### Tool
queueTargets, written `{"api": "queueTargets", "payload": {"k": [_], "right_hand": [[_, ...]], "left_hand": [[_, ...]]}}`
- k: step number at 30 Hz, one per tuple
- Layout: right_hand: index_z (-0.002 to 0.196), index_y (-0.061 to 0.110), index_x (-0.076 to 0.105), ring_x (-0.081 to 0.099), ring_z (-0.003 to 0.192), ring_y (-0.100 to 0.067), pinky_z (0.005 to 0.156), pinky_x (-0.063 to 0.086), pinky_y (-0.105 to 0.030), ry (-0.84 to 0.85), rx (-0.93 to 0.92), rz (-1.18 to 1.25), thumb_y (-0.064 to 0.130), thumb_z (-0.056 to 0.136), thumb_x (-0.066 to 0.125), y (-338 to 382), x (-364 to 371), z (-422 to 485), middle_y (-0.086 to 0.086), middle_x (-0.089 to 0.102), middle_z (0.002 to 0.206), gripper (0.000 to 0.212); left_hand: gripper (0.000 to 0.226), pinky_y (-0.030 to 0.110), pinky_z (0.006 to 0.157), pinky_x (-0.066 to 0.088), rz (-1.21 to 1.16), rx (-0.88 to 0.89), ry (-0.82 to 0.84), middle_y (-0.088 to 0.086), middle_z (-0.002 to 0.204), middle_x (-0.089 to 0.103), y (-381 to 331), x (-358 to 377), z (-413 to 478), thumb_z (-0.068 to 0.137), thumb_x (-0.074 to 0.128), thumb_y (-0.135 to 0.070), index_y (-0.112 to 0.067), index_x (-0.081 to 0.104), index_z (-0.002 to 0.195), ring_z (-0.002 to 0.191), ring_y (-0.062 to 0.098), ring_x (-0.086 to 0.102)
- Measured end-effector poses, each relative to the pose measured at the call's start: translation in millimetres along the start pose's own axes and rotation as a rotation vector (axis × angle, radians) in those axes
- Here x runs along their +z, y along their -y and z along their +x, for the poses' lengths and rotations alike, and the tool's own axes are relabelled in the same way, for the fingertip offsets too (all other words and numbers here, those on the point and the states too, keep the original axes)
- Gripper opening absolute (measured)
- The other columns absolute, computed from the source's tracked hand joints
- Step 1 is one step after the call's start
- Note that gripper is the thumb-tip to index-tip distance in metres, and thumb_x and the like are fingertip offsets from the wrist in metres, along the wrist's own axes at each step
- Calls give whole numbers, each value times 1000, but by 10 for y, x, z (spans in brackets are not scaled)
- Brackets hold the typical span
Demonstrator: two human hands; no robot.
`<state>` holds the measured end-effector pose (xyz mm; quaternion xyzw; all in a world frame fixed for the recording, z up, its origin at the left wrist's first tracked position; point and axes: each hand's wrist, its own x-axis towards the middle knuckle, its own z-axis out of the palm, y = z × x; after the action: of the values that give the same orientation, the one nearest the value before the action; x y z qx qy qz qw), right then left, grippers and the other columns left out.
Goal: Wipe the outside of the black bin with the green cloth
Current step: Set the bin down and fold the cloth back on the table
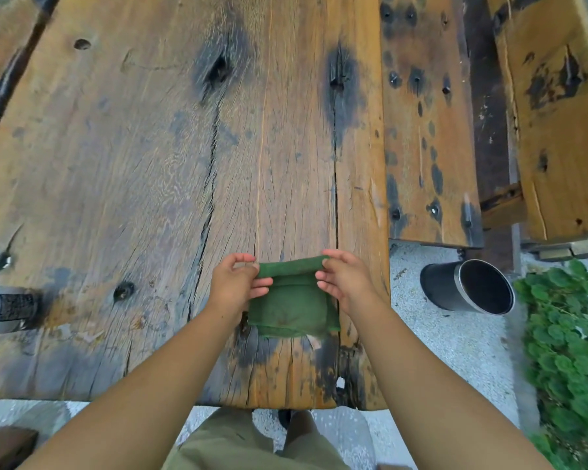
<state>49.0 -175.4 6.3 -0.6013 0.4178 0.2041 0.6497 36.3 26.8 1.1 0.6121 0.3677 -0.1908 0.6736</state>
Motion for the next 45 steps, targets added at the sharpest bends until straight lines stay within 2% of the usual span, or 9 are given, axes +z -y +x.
{"api": "queueTargets", "payload": {"k": [8,15,21,24,27,32,36,39,45], "right_hand": [[122,6,69,68,71,-16,59,61,-25,-21,60,4,3,101,58,70,138,447,-9,69,88,24],[126,19,55,71,98,-23,86,61,-36,-5,-4,125,7,100,60,-16,140,421,-11,72,107,29],[92,22,63,70,88,-16,82,59,-38,-232,-287,-216,7,97,60,-308,198,-22,1,69,91,16],[95,23,64,64,86,-9,75,50,-25,-246,-423,-538,8,96,61,-598,264,-271,8,64,96,15],[103,14,66,60,95,-16,74,42,-24,-368,-507,-722,12,93,65,-849,338,-349,1,60,105,10],[136,15,54,41,137,-24,112,42,-41,-460,-400,-816,33,96,65,-1134,617,-310,-5,43,148,45],[159,12,34,22,153,-31,124,24,-47,-452,-440,-951,53,97,54,-1376,745,-297,-12,23,167,76],[164,10,17,8,159,-32,128,8,-46,-419,-474,-1087,54,99,53,-1536,720,-255,-16,7,172,87],[165,13,8,-2,160,-30,128,4,-46,-273,-576,-1278,64,99,38,-1632,369,-184,-14,-2,173,89]], "left_hand": [[19,25,60,62,13,-16,11,20,107,68,-83,117,506,96,58,0,0,61,115,79,22,73],[38,31,69,62,-7,20,29,12,107,69,-21,140,553,91,64,2,-13,50,123,98,25,71],[22,31,86,54,604,427,153,-2,97,66,28,148,393,93,57,4,-17,61,99,92,15,63],[22,27,89,49,986,743,332,3,105,69,-79,276,383,93,55,2,-10,68,106,99,18,63],[25,37,86,51,1290,1025,567,7,105,67,-179,437,460,93,52,3,-7,69,109,100,24,61],[35,42,98,46,1717,1329,822,10,136,53,-250,520,830,92,56,-5,-10,59,127,125,28,46],[58,47,119,27,1826,1389,860,12,162,23,-191,311,1093,95,57,-11,-19,37,149,149,31,20],[62,51,121,7,1916,1308,814,4,167,-2,-95,77,1164,105,40,-28,-31,9,158,153,26,-2],[58,54,121,14,1873,1277,649,3,167,4,57,-216,992,105,25,-45,-30,9,159,153,26,6]]}}
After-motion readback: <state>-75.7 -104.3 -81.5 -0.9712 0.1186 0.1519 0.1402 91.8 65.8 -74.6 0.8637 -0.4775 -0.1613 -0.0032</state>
